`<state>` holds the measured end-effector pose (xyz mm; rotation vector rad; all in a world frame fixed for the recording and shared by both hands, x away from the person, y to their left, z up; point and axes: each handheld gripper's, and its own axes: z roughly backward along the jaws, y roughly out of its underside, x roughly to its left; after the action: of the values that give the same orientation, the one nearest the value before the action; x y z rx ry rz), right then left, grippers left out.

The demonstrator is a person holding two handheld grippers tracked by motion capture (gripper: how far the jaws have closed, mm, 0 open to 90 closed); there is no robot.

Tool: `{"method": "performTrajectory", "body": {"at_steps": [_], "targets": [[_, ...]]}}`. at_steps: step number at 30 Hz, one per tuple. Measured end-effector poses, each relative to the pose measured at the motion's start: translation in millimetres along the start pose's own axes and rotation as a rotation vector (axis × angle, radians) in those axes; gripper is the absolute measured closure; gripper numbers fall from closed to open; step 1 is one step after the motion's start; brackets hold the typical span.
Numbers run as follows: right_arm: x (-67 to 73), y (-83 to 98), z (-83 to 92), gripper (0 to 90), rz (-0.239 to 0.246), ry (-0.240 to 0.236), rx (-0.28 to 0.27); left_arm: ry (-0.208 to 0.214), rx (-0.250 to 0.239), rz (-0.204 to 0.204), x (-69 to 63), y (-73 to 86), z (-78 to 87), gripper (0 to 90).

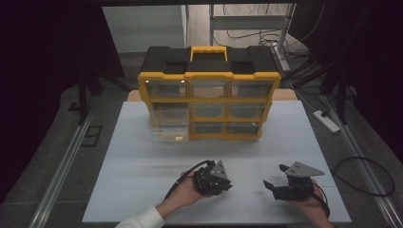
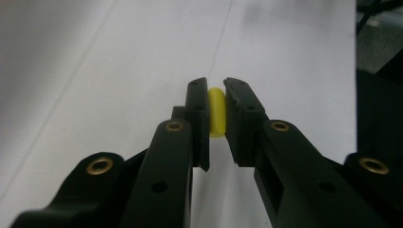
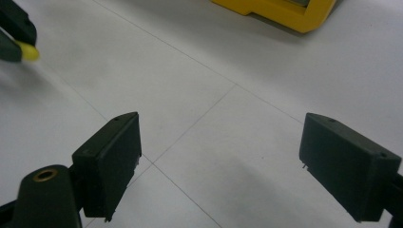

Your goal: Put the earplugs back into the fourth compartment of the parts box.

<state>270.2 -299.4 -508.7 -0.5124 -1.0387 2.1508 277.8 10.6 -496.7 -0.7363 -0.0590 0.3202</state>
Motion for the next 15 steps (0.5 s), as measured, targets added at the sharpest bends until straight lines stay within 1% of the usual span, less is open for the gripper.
{"method": "performTrajectory", "body": {"at_steps": [2, 3, 7, 8, 10, 13, 15], "targets": [[0.0, 0.0, 0.0, 14.7, -0.001, 0.0, 0.0, -0.011, -0.02, 0.002, 0.9, -0.8, 5.0, 79.9], [0.0, 0.0, 0.0, 14.8, -0.001, 0.001, 0.0, -0.023, -0.045, 0.006, 1.9, -1.6, 10.5, 79.9], [0.0, 0.0, 0.1, 14.8, -0.001, 0.001, -0.001, -0.057, -0.107, 0.013, 5.9, -4.4, 27.5, 79.8], [0.0, 0.0, 0.1, 14.8, -0.001, 0.001, -0.001, -0.057, -0.107, 0.013, 5.9, -4.4, 27.5, 79.9], [0.0, 0.0, 0.2, 14.8, -0.003, -0.001, -0.003, -0.074, -0.144, 0.024, 8.3, -5.4, 36.6, 79.9], [-0.1, -0.1, 0.4, 14.8, -0.005, -0.002, -0.005, -0.079, -0.195, 0.05, 12.7, -6.8, 51.6, 79.9], [-0.3, -0.1, 0.5, 14.8, -0.005, -0.001, -0.007, -0.098, -0.229, 0.061, 15.1, -7.7, 62.4, 79.9]]}}
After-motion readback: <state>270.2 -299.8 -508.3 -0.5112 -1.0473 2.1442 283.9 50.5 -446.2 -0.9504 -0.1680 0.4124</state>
